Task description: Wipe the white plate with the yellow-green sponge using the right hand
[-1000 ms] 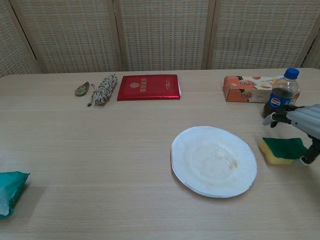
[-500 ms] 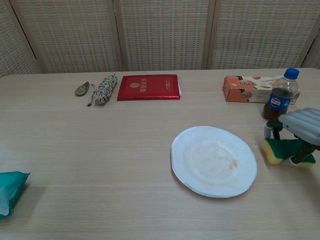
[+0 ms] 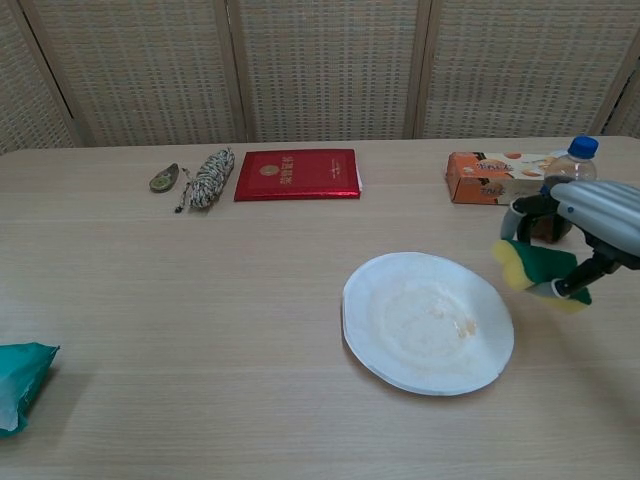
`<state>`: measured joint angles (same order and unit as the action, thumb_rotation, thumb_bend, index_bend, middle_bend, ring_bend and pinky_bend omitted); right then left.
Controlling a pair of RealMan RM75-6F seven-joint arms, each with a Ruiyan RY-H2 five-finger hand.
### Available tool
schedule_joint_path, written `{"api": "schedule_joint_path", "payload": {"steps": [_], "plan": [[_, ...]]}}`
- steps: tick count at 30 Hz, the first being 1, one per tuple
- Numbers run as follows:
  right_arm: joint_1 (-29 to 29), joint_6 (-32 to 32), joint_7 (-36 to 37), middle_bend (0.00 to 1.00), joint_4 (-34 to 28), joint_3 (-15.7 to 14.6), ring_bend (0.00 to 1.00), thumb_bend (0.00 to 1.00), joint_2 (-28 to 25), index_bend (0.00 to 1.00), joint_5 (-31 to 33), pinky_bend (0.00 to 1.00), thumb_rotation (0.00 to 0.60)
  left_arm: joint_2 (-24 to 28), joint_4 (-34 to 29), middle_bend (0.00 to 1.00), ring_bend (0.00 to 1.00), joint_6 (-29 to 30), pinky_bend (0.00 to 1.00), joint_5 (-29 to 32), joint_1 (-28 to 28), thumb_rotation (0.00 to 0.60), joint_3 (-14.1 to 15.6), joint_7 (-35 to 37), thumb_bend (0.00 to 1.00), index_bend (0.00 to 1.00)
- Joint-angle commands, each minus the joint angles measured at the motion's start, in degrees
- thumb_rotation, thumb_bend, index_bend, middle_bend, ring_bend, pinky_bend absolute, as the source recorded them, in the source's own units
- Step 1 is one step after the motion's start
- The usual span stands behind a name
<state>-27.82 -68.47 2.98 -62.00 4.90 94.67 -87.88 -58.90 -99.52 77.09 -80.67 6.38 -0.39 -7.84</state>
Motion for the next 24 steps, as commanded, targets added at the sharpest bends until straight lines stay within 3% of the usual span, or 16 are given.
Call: {"api": "schedule_joint_path", "payload": {"steps": [1, 6, 18, 24], "plan": [[-1.8, 1.1, 8.1, 0.50, -7.5, 0.0, 0.32, 0.21, -4.1, 0.42, -1.8, 0.32, 0.600, 0.0, -0.1, 0.00, 0.00, 0.0, 0.00, -0.1, 0.0, 0.600, 0.1, 0.0, 0.00, 0.00], [-4.5, 4.0, 12.3, 0.50, -9.3, -0.2, 0.32, 0.21, -4.1, 0.42, -2.8, 0.31, 0.600, 0.2, -0.1, 0.00, 0.00, 0.1, 0.00, 0.1, 0.0, 0.600, 0.0, 0.4, 0.00, 0.00], [-9.1, 8.2, 13.1, 0.50, 0.4, -1.5, 0.32, 0.21, 3.2, 0.42, -4.4, 0.31, 0.600, 0.2, 0.2, 0.00, 0.00, -1.0, 0.00, 1.9, 0.7, 0.600, -0.6, 0.6, 0.00, 0.00], [-9.1, 8.6, 14.4, 0.50, 2.0, -2.7, 0.32, 0.21, 4.8, 0.42, -4.3, 0.31, 0.600, 0.2, 0.3, 0.00, 0.00, -1.2, 0.00, 2.1, 0.8, 0.600, -0.6, 0.5, 0.00, 0.00]]}}
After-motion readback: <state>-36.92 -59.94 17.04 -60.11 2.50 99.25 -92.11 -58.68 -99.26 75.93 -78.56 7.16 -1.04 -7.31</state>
